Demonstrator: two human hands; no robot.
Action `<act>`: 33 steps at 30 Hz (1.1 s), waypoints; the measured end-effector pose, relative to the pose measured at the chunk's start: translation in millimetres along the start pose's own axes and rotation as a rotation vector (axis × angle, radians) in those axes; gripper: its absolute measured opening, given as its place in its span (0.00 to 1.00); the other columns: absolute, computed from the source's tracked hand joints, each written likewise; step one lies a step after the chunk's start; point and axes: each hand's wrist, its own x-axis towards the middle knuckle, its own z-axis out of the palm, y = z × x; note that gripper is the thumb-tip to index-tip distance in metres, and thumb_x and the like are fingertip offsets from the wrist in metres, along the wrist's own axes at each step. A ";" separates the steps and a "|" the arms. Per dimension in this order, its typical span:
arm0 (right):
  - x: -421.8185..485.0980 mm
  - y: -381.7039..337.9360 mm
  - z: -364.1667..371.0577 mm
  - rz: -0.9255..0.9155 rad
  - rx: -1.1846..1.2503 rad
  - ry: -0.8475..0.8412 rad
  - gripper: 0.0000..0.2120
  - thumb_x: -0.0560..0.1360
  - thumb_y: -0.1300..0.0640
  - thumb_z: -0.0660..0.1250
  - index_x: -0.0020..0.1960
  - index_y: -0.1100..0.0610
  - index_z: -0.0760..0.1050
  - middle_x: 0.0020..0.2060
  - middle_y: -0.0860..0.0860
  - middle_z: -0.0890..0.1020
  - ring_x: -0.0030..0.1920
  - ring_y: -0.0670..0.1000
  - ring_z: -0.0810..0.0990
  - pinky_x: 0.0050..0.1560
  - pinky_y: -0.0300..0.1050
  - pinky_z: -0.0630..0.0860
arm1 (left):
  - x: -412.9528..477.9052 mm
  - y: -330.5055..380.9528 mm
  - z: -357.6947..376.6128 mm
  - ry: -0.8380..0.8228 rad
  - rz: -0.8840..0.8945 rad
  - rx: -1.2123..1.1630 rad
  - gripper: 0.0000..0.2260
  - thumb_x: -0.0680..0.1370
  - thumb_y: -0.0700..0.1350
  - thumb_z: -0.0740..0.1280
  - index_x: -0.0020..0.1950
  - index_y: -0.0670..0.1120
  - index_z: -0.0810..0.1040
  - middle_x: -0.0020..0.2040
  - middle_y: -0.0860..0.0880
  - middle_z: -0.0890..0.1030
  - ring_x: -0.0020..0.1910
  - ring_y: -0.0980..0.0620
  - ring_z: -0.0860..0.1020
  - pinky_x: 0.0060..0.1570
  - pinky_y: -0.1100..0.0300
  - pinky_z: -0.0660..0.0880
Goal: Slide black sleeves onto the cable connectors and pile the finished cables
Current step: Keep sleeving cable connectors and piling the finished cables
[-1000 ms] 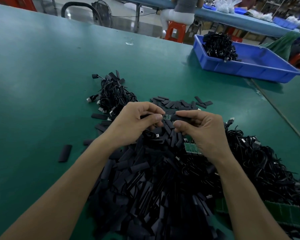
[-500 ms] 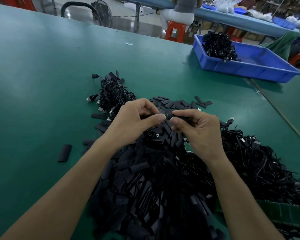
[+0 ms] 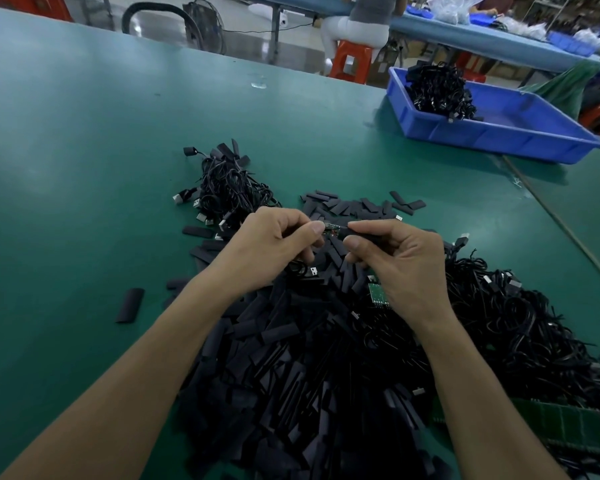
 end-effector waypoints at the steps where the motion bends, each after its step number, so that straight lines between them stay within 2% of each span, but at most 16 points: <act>1: 0.3 -0.2 0.6 -0.004 -0.004 -0.012 0.11 0.72 0.61 0.76 0.49 0.48 0.83 0.37 0.48 0.86 0.36 0.49 0.85 0.43 0.38 0.81 | -0.2 0.5 -0.2 -0.010 0.013 0.009 0.12 0.82 0.52 0.65 0.42 0.51 0.82 0.33 0.54 0.84 0.32 0.37 0.76 0.35 0.43 0.75; 5: 2.0 -0.6 3.1 0.001 0.005 -0.027 0.12 0.71 0.61 0.76 0.50 0.46 0.82 0.39 0.47 0.87 0.37 0.49 0.86 0.45 0.38 0.80 | -0.7 1.5 -0.5 -0.020 0.027 0.017 0.12 0.82 0.51 0.65 0.41 0.51 0.82 0.34 0.53 0.83 0.37 0.35 0.79 0.40 0.40 0.78; 7: 1.9 -0.1 3.5 -0.009 -0.003 -0.024 0.11 0.72 0.60 0.76 0.50 0.46 0.82 0.38 0.48 0.86 0.37 0.48 0.85 0.44 0.38 0.80 | -0.3 0.3 -0.3 -0.019 0.029 0.030 0.12 0.82 0.52 0.65 0.41 0.52 0.82 0.34 0.54 0.83 0.37 0.36 0.80 0.40 0.41 0.79; 9: 0.9 1.1 4.2 -0.022 -0.016 -0.016 0.09 0.73 0.59 0.75 0.49 0.47 0.82 0.37 0.48 0.86 0.36 0.47 0.85 0.43 0.37 0.80 | 0.7 -2.1 0.3 -0.016 0.038 0.040 0.12 0.82 0.52 0.65 0.41 0.52 0.81 0.34 0.55 0.83 0.31 0.43 0.78 0.34 0.50 0.76; 12: 0.0 2.4 5.9 -0.030 -0.025 0.016 0.08 0.74 0.62 0.74 0.48 0.49 0.82 0.37 0.49 0.86 0.35 0.48 0.85 0.41 0.38 0.80 | 0.4 -3.9 2.0 -0.011 0.063 0.052 0.12 0.82 0.51 0.65 0.40 0.51 0.81 0.33 0.55 0.83 0.24 0.60 0.69 0.27 0.67 0.65; 14: 0.2 2.8 6.7 -0.028 -0.013 0.025 0.08 0.74 0.63 0.74 0.47 0.50 0.82 0.37 0.49 0.86 0.35 0.49 0.85 0.41 0.38 0.81 | 0.3 -4.1 2.2 -0.009 0.072 0.049 0.12 0.82 0.50 0.65 0.40 0.51 0.81 0.33 0.55 0.83 0.23 0.60 0.68 0.26 0.70 0.63; 17: 0.6 2.2 6.1 -0.017 0.035 0.017 0.09 0.73 0.64 0.75 0.48 0.50 0.83 0.37 0.49 0.86 0.35 0.49 0.85 0.40 0.36 0.80 | 0.3 -4.7 2.3 -0.010 0.078 0.053 0.12 0.82 0.51 0.65 0.40 0.51 0.81 0.33 0.55 0.83 0.24 0.60 0.68 0.26 0.68 0.64; 22: 1.9 0.5 3.3 0.011 0.065 -0.035 0.08 0.70 0.56 0.75 0.49 0.50 0.83 0.38 0.48 0.87 0.37 0.48 0.86 0.43 0.36 0.80 | 0.4 -4.1 0.8 -0.036 0.075 0.047 0.12 0.82 0.50 0.65 0.41 0.49 0.82 0.33 0.55 0.83 0.23 0.59 0.66 0.25 0.68 0.63; 29: 1.0 3.0 3.8 0.003 0.008 -0.012 0.07 0.73 0.63 0.75 0.47 0.52 0.83 0.36 0.50 0.86 0.35 0.50 0.85 0.40 0.37 0.80 | -1.3 -4.1 2.2 -0.019 0.076 0.051 0.13 0.82 0.50 0.66 0.39 0.49 0.81 0.32 0.53 0.82 0.23 0.59 0.67 0.25 0.67 0.64; 33: -0.4 -0.3 2.6 0.025 0.036 -0.037 0.11 0.67 0.56 0.77 0.49 0.49 0.83 0.41 0.48 0.87 0.40 0.50 0.87 0.45 0.40 0.82 | -1.9 -4.9 1.9 0.001 0.083 0.058 0.13 0.82 0.50 0.66 0.39 0.49 0.81 0.32 0.54 0.82 0.24 0.60 0.69 0.25 0.67 0.65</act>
